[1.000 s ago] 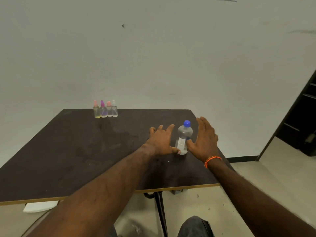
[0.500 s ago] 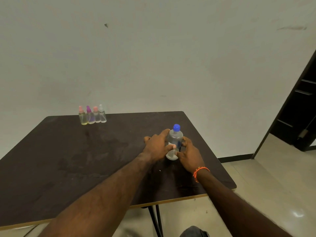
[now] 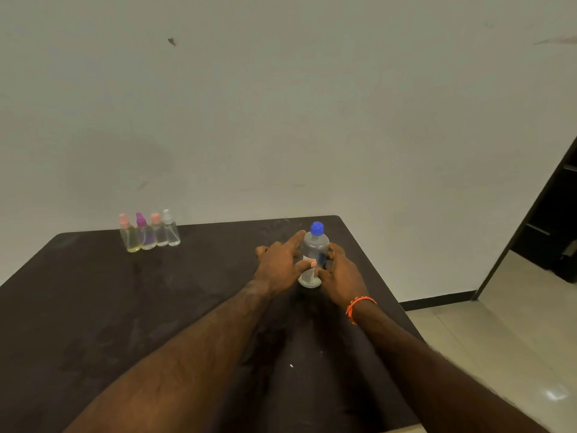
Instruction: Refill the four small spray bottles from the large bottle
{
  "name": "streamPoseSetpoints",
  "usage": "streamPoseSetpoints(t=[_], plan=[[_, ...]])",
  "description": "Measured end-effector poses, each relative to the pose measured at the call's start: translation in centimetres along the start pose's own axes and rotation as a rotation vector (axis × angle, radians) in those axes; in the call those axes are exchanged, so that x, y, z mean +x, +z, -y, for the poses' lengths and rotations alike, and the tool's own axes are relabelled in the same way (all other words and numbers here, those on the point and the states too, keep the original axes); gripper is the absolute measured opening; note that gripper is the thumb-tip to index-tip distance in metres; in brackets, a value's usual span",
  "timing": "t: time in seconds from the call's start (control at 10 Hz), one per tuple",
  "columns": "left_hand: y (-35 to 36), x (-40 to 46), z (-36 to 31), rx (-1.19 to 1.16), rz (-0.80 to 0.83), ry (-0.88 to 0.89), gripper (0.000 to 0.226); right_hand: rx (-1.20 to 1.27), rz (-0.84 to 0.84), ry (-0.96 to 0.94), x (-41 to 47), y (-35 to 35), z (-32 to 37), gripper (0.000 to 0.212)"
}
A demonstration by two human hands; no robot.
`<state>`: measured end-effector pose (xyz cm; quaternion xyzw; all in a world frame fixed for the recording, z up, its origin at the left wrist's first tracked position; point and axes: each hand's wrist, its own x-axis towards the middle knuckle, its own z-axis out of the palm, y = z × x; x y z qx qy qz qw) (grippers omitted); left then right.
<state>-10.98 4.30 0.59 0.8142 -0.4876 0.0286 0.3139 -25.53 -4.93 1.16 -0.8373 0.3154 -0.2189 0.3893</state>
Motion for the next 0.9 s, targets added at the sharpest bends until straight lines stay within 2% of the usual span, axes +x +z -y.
streamPoseSetpoints(t=[0.3, 0.7, 0.8, 0.9], plan=[[1.0, 11.9, 3.9, -0.002, -0.038, -0.036, 0.078, -0.073, -0.022, -0.038, 13.2, 0.6, 0.6, 0.056], [5.6, 14.0, 7.6, -0.079, -0.066, -0.070, 0.071, 0.020, -0.042, -0.039, 16.2, 3.6, -2.3, 0.056], [5.7, 13.2, 7.5, -0.045, 0.000, -0.087, 0.082, -0.036, -0.054, -0.039, 15.4, 3.6, -2.0, 0.061], [4.8, 12.1, 6.9, 0.017, 0.122, -0.148, 0.104, -0.205, -0.077, 0.013, 14.0, 3.2, -1.3, 0.080]])
